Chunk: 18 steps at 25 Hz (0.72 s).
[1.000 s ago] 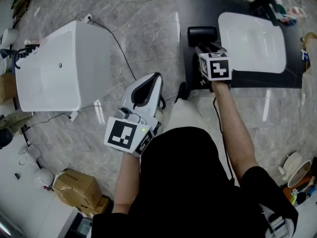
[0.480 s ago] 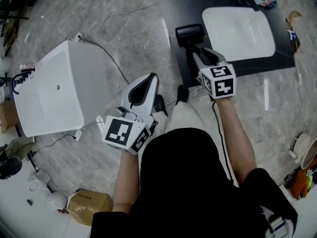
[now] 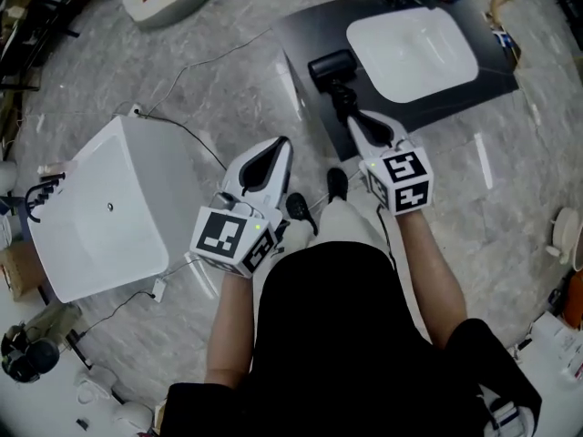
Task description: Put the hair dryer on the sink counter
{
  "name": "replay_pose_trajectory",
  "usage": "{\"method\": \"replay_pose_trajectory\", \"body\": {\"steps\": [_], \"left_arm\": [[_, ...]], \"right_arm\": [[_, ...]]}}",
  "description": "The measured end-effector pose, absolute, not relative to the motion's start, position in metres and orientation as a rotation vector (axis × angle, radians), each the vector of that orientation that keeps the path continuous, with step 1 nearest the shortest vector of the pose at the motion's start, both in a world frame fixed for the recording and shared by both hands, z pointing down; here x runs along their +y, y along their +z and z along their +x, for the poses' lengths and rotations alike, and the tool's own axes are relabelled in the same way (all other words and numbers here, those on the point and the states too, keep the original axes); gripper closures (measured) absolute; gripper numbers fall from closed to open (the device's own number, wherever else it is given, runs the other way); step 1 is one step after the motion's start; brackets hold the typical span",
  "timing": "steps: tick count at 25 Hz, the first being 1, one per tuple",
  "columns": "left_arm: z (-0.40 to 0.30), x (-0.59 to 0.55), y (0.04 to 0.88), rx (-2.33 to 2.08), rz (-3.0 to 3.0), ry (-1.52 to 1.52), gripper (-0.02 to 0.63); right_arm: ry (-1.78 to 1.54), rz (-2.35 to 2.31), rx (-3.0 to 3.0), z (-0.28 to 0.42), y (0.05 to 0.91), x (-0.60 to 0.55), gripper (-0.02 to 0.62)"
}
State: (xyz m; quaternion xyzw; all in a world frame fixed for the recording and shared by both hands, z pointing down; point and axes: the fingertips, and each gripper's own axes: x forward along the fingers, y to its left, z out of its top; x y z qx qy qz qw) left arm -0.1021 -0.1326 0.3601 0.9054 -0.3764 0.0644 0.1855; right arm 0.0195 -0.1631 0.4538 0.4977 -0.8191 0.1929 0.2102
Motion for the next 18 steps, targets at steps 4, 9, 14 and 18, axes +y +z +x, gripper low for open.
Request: {"method": "replay_pose_trajectory", "body": {"steps": [4, 9, 14, 18], "left_arm": [[-0.103, -0.126, 0.352, -0.982, 2.610, 0.166, 0.609], [-0.107, -0.114, 0.346, -0.898, 2.671, 0.155, 0.609], [-0.110, -0.105, 0.340, -0.846, 2.706, 0.160, 0.609], [-0.110, -0.098, 0.337, -0.821, 2.727, 0.156, 0.609]], "right_arm": [[0.488, 1.479, -2.275, 0.017, 0.426, -0.142, 0.559], [0.428, 1.579, -2.278, 0.014, 0.392, -0.112, 0.566], [0.407, 1.668, -2.291, 0.014, 0.363, -0.088, 0.575], [0.397, 1.708, -2.314, 0.011, 0.348, -0.073, 0.580]]}}
